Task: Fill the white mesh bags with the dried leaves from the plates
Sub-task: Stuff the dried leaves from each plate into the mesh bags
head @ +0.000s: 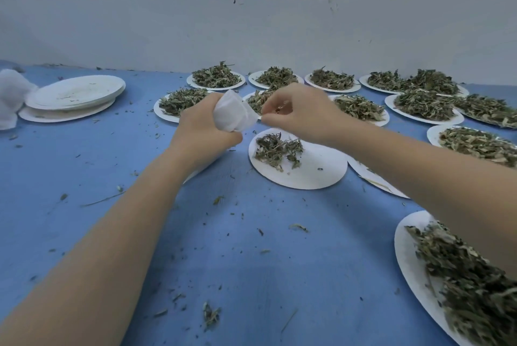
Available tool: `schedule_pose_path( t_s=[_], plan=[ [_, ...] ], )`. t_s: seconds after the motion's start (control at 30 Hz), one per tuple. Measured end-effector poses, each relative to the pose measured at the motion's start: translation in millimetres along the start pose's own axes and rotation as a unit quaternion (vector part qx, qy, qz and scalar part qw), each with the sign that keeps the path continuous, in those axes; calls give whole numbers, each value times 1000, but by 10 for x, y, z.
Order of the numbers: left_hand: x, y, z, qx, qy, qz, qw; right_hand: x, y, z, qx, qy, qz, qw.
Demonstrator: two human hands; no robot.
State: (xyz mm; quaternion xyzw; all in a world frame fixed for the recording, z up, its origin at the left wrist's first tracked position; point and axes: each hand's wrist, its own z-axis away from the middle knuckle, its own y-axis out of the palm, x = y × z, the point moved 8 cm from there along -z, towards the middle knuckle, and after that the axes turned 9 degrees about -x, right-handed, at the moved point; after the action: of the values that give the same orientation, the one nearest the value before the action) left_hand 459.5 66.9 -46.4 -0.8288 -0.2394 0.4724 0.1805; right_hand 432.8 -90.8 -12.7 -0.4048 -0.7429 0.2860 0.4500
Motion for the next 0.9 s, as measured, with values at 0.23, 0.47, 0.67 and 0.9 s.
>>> schedule_pose_path(
  t_s=[0.23, 0.47, 0.67, 0.9],
  plan=[
    [-23, 49, 18, 8, 1, 12, 1000, -94, 447, 192, 138, -65, 94, 984],
    [-25, 127, 31, 32, 15, -3, 999, -252, 310, 192, 183, -31, 147, 972],
    [21, 130, 47, 36, 6, -6, 999, -143, 371, 181, 204, -61, 189, 959],
    [-83, 122, 66, 43, 54, -68, 995, -9, 115, 131, 122, -66, 110, 984]
  ],
)
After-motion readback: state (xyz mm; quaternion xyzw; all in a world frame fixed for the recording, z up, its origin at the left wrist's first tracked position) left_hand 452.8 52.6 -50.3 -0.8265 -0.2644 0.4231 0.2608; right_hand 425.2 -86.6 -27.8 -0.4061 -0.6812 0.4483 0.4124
